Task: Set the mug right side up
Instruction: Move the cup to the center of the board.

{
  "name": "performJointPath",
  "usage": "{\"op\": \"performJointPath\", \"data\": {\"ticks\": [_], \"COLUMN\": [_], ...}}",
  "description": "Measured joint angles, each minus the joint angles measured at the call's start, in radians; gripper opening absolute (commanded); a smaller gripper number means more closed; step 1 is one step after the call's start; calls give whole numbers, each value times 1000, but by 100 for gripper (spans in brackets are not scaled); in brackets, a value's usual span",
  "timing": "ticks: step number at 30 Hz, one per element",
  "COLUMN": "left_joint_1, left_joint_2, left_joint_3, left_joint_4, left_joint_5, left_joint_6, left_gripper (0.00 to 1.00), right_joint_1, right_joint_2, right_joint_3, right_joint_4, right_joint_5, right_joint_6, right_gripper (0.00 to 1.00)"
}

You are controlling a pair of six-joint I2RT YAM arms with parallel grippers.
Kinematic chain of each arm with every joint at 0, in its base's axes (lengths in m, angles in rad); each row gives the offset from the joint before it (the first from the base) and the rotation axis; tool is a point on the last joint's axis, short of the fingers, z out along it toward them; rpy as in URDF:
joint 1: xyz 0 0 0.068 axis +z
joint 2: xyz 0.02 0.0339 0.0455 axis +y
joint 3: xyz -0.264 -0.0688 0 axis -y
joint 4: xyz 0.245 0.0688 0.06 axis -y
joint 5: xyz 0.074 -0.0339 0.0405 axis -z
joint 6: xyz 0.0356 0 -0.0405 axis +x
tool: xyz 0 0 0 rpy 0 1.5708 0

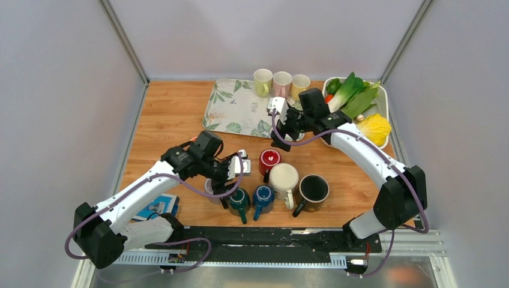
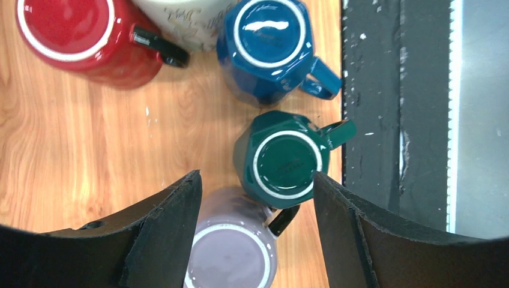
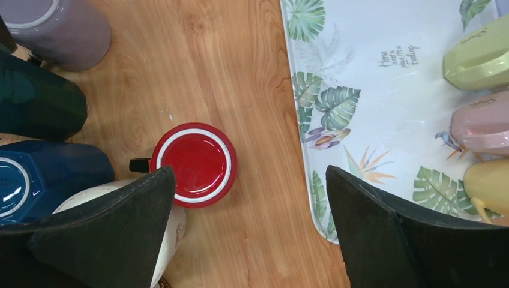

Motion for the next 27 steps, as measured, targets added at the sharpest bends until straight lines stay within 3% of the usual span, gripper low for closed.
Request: {"op": "performJointPath", "data": {"ticks": [9,27], "left_joint_1": [-26,-40], "left_joint_2": [-45,7], "left_joint_3": [-105,-81], "left_joint_4": [142,153], "left_joint_5": [-177,-166], "left_joint_6": [-82,-102], "left_gripper": [73,69], "right_joint_1": [0,-23], "right_joint_2": [-101,-173], "right_joint_3": [-35,-209], "right_joint_4": [15,101], "right_joint_5": [62,170], "right_joint_6": [30,87], "right_gripper": [100,100]}}
